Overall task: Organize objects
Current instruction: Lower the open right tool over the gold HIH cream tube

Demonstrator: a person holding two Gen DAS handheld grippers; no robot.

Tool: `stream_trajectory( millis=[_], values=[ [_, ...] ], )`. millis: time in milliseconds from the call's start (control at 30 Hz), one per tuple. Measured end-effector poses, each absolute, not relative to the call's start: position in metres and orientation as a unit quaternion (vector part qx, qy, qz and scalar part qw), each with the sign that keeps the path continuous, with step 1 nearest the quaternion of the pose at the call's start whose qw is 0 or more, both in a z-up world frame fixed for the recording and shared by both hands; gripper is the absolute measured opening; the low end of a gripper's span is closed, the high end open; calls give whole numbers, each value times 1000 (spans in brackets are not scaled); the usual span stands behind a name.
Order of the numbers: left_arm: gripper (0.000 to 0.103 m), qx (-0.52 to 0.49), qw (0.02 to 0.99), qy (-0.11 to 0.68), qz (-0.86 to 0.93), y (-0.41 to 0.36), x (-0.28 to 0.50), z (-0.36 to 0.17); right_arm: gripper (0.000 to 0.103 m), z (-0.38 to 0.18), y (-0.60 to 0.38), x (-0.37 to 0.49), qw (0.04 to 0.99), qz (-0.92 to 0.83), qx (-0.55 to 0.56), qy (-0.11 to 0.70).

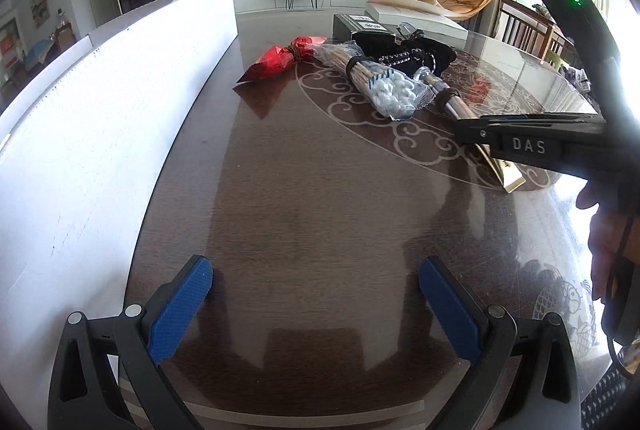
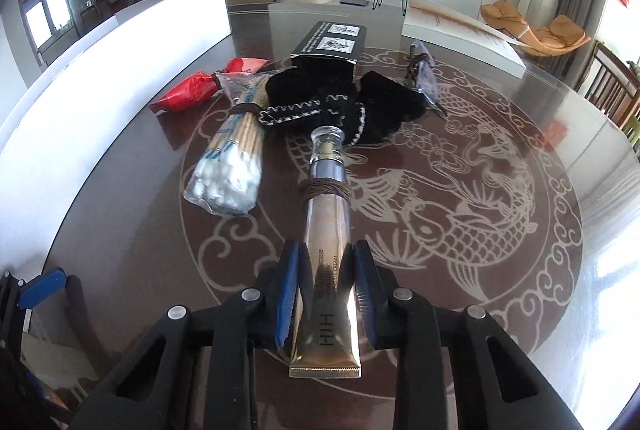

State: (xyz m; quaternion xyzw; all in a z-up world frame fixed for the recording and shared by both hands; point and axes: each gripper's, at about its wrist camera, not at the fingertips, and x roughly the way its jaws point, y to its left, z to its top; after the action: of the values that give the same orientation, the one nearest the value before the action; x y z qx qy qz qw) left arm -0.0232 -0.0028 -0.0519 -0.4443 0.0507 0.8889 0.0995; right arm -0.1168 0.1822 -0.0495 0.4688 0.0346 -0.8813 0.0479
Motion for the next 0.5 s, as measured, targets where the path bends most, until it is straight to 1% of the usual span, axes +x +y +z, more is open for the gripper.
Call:
stream_trajectory(
  millis=[400, 433, 467, 500],
  values=[
    [103, -444, 99, 51, 889, -3, -23, -52, 29, -49, 291, -60, -60, -895, 442, -10],
    [103, -444, 99, 51, 889, -3, -23, -52, 35, -49, 295, -58, -64, -896, 439, -14],
    [103, -444, 99, 51, 889, -3, -23, -52, 48, -50, 299, -58, -67, -896, 438, -19],
    [103, -444, 99, 51, 889, -3, -23, -52, 56, -50, 303, -58, -73, -896, 437, -23]
  ],
)
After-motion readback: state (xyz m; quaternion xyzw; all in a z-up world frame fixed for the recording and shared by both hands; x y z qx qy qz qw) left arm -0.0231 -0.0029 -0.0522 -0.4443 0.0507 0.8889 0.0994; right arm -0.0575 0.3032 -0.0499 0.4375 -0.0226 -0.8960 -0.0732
